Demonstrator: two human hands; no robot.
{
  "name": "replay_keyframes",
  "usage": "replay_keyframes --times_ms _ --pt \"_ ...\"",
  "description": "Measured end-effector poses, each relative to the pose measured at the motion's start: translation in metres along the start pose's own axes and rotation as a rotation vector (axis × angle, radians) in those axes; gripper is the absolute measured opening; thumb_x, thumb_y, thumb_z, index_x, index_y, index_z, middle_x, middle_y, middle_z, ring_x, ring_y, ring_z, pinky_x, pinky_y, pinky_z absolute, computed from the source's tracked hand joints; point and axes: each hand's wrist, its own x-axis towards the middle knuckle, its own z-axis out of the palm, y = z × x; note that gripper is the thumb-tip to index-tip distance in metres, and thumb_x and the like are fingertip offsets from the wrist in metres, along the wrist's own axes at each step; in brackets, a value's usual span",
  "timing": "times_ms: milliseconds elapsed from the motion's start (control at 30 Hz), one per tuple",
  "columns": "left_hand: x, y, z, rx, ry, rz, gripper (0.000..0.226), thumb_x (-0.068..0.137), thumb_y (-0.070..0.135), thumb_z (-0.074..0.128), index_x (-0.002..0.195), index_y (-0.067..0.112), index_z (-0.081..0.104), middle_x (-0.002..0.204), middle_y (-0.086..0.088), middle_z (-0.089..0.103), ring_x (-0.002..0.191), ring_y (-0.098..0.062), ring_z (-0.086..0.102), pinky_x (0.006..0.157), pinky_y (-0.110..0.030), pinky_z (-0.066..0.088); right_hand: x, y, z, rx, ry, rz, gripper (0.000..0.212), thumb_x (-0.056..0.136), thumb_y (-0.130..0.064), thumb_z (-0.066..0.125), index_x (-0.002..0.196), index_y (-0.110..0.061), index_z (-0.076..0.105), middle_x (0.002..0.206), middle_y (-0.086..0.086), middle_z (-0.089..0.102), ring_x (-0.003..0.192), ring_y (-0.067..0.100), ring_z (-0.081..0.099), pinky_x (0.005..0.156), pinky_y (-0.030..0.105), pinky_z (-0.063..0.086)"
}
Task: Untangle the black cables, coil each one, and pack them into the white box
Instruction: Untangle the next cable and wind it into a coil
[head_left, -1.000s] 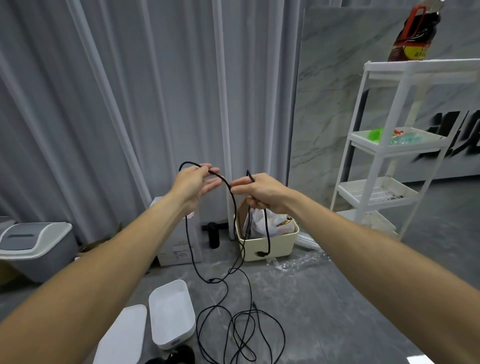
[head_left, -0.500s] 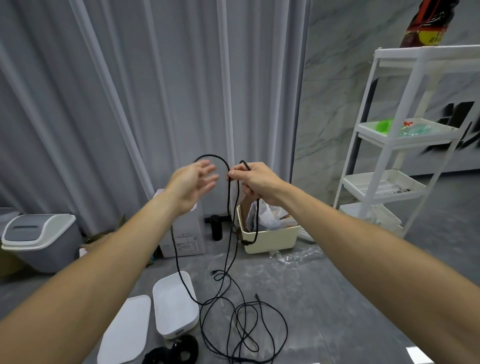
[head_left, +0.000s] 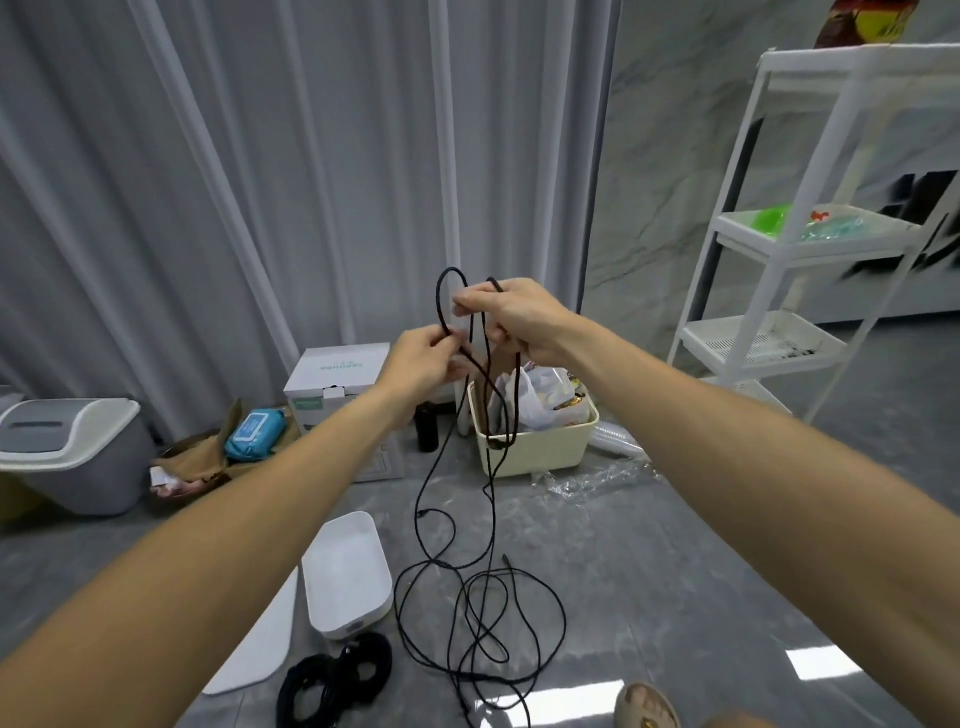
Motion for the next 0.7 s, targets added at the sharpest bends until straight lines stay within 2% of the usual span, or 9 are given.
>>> replay_keyframes --times_ms 100,233,367,467,533,600,633,700 --pt "0.004 0.005 -0.003 -0.076 0.015 -0.011 0.021 0.104 0.011 0.045 0.113 0.004 0.063 0.111 -0.016 0.067 0.087 -0.019 0.07 0.078 -0.022 0.059 -0.003 0.008 -0.004 -0.042 -0.025 0.015 0.024 0.097 -0.019 0.061 0.113 -0.002 0.068 0.082 0.001 0.067 0.04 0.005 0.041 0.036 0.017 0.028" --pt "0.003 0.009 -0.005 -0.234 0.039 -0.05 0.019 0.104 0.008 0.044 0.105 0.005 0.062 0.111 -0.016 0.068 0.094 -0.023 0.072 0.078 -0.023 0.06 -0.006 0.022 -0.002 -0.053 -0.079 0.024 0.02 0.098 -0.019 0.059 0.114 -0.012 0.07 0.076 0.001 0.065 0.041 0.007 0.046 0.035 0.018 0.027" --pt "0.0 0.006 -0.008 -0.393 0.067 -0.106 0.017 0.104 0.003 0.042 0.113 -0.003 0.055 0.107 -0.018 0.066 0.084 -0.02 0.071 0.074 -0.023 0.06 -0.013 0.04 0.001 0.027 -0.128 0.043 0.026 0.099 -0.017 0.057 0.123 -0.014 0.067 0.102 0.003 0.071 0.041 0.008 0.048 0.033 0.016 0.024" --pt "-0.001 0.009 -0.01 -0.515 0.069 -0.108 0.016 0.104 0.001 0.042 0.115 -0.005 0.051 0.106 -0.017 0.065 0.081 -0.021 0.071 0.074 -0.023 0.061 -0.017 0.051 0.003 0.026 -0.093 0.09 0.023 0.098 -0.015 0.058 0.118 -0.009 0.068 0.102 0.006 0.069 0.039 0.007 0.043 0.034 0.014 0.029" --pt "0.001 0.013 -0.016 -0.639 0.104 -0.098 0.014 0.103 0.001 0.043 0.113 -0.005 0.051 0.102 -0.015 0.066 0.083 -0.023 0.071 0.071 -0.023 0.061 -0.016 0.055 0.002 0.035 -0.071 0.106 0.023 0.099 -0.016 0.057 0.115 -0.002 0.066 0.099 0.007 0.07 0.038 0.006 0.042 0.036 0.014 0.03" --pt "0.002 0.015 -0.022 -0.718 0.14 -0.076 0.016 0.103 0.003 0.047 0.115 -0.005 0.053 0.102 -0.013 0.067 0.088 -0.024 0.071 0.071 -0.022 0.06 -0.015 0.054 0.0 0.061 -0.08 0.1 0.022 0.099 -0.019 0.058 0.109 -0.002 0.067 0.094 0.006 0.073 0.038 0.006 0.042 0.037 0.014 0.03" --pt "0.002 0.014 -0.023 -0.691 0.139 -0.065 0.019 0.102 0.006 0.049 0.117 -0.004 0.054 0.105 -0.012 0.068 0.092 -0.024 0.071 0.073 -0.022 0.059 -0.015 0.051 0.0 0.078 -0.087 0.095 0.021 0.099 -0.02 0.059 0.106 -0.003 0.068 0.093 0.006 0.074 0.039 0.006 0.041 0.037 0.014 0.03" --pt "-0.004 0.006 -0.02 -0.488 0.073 -0.052 0.025 0.101 0.01 0.052 0.124 0.0 0.056 0.115 -0.01 0.068 0.103 -0.021 0.069 0.082 -0.023 0.058 -0.015 0.044 0.0 0.119 -0.096 0.081 0.02 0.098 -0.021 0.06 0.104 -0.004 0.069 0.092 0.006 0.075 0.039 0.007 0.04 0.036 0.015 0.029"
